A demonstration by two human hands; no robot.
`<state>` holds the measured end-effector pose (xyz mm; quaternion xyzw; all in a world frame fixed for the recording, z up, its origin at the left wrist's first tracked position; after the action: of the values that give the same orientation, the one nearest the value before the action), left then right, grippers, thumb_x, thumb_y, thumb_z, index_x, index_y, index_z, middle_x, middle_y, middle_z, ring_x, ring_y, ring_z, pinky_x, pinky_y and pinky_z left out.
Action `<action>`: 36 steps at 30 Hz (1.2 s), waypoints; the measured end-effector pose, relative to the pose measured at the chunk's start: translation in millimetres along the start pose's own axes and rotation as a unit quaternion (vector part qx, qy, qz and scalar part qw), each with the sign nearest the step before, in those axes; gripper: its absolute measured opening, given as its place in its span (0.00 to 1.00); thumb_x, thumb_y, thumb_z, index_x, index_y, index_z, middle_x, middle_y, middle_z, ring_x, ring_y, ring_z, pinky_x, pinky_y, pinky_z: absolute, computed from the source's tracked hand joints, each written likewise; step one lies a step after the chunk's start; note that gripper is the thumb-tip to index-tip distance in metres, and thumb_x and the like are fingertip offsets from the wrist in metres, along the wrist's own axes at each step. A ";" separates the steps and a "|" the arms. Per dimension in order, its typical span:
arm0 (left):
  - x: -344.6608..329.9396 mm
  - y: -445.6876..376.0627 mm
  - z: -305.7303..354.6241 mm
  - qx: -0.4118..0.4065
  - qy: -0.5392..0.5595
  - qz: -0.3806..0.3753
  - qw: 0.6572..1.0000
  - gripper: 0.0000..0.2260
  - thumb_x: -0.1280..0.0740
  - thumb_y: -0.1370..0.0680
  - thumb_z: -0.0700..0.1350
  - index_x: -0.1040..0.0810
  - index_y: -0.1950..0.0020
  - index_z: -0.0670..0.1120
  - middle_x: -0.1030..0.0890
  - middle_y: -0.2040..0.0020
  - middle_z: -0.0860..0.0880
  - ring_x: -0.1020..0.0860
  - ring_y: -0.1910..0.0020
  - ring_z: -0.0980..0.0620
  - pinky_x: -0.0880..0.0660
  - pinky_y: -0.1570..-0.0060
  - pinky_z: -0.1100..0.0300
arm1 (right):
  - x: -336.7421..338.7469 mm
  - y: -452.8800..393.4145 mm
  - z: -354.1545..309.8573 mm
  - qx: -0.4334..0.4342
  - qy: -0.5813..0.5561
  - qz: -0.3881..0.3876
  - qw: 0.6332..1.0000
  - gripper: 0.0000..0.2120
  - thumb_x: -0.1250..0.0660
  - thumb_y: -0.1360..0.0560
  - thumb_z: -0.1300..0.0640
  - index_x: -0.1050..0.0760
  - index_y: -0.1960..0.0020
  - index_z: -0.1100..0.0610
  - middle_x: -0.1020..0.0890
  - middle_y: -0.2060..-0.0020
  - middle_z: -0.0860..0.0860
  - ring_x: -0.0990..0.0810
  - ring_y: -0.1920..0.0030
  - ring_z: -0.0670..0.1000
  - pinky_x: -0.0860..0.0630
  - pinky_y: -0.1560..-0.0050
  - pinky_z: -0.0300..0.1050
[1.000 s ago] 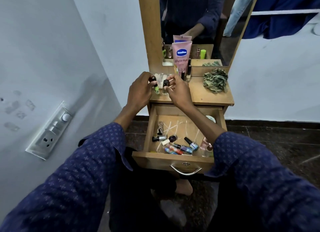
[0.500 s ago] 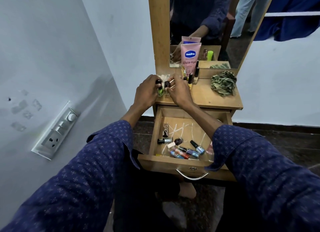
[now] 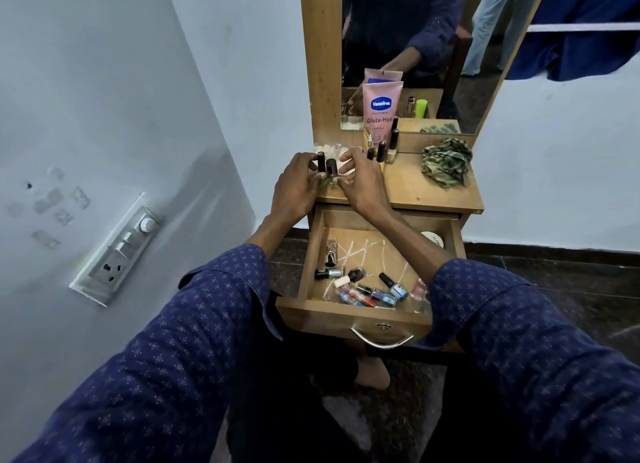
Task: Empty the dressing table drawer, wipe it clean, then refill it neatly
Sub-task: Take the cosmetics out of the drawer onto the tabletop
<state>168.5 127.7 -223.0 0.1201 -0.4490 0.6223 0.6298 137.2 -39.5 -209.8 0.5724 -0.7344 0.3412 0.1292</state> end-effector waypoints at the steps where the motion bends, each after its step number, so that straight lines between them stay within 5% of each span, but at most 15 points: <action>1: -0.5 6.4 0.0 0.004 0.008 0.006 1.000 0.16 0.33 0.16 0.51 0.27 0.30 0.49 0.22 0.40 0.52 0.20 0.51 0.52 0.23 0.52 0.53 | 1.6 6.4 -0.2 0.005 -0.003 0.003 1.000 0.18 0.24 0.25 0.65 0.25 0.39 0.56 0.17 0.54 0.50 0.16 0.57 0.46 0.16 0.55 0.48; 8: -20.0 65.5 12.6 -0.020 -0.005 -0.013 1.000 0.10 0.34 0.16 0.54 0.28 0.42 0.49 0.20 0.50 0.53 0.23 0.55 0.54 0.30 0.60 0.57 | 1.4 71.6 23.7 0.014 0.012 0.005 1.000 0.10 0.25 0.25 0.63 0.22 0.48 0.54 0.18 0.58 0.46 0.20 0.59 0.43 0.19 0.58 0.43; 11: -43.2 84.9 10.9 -0.063 -0.059 -0.101 0.991 0.05 0.31 0.18 0.47 0.23 0.43 0.49 0.20 0.44 0.52 0.20 0.52 0.52 0.25 0.56 0.55 | -8.0 106.3 47.2 -0.015 0.041 -0.053 0.998 0.06 0.25 0.24 0.63 0.18 0.52 0.53 0.17 0.61 0.44 0.20 0.61 0.40 0.19 0.57 0.43; 15: -56.7 93.6 11.5 -0.094 -0.158 -0.178 0.967 0.12 0.30 0.24 0.37 0.19 0.40 0.44 0.23 0.33 0.46 0.18 0.48 0.41 0.25 0.55 0.52 | -21.6 128.1 54.0 0.011 0.105 -0.137 0.985 0.06 0.24 0.25 0.62 0.17 0.54 0.52 0.17 0.60 0.45 0.20 0.59 0.44 0.19 0.54 0.48; 23: -59.5 85.2 16.4 -0.106 -0.225 -0.289 0.924 0.15 0.25 0.26 0.40 0.16 0.40 0.48 0.22 0.32 0.47 0.18 0.45 0.44 0.27 0.53 0.57 | -53.5 133.9 51.6 0.111 0.191 -0.240 0.945 0.09 0.23 0.26 0.52 0.18 0.47 0.48 0.16 0.48 0.47 0.23 0.48 0.53 0.25 0.52 0.49; 28: -63.4 87.5 21.1 -0.147 -0.295 -0.295 0.897 0.10 0.25 0.25 0.44 0.15 0.44 0.48 0.18 0.40 0.47 0.18 0.44 0.44 0.23 0.50 0.52 | -59.5 135.7 50.4 0.135 0.229 -0.250 0.931 0.12 0.24 0.25 0.52 0.19 0.43 0.49 0.18 0.43 0.50 0.23 0.44 0.54 0.23 0.46 0.53; 36: -66.6 89.1 23.4 -0.167 -0.342 -0.286 0.880 0.09 0.29 0.22 0.43 0.17 0.42 0.47 0.19 0.41 0.46 0.19 0.42 0.44 0.22 0.49 0.50 | -54.8 136.5 55.3 0.105 0.233 -0.251 0.934 0.09 0.26 0.24 0.54 0.22 0.46 0.51 0.20 0.41 0.50 0.25 0.42 0.55 0.25 0.44 0.55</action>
<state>91.1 83.6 -293.6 0.3416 -0.6795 0.2517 0.5986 38.6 -18.9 -330.4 0.6526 -0.4763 0.4967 0.3171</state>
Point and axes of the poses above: each hand's wrist, its own y-axis away from the middle knuckle, its own x-axis out of the back of the hand, z = x × y, the point moved 5 cm from there along -y, towards the middle knuckle
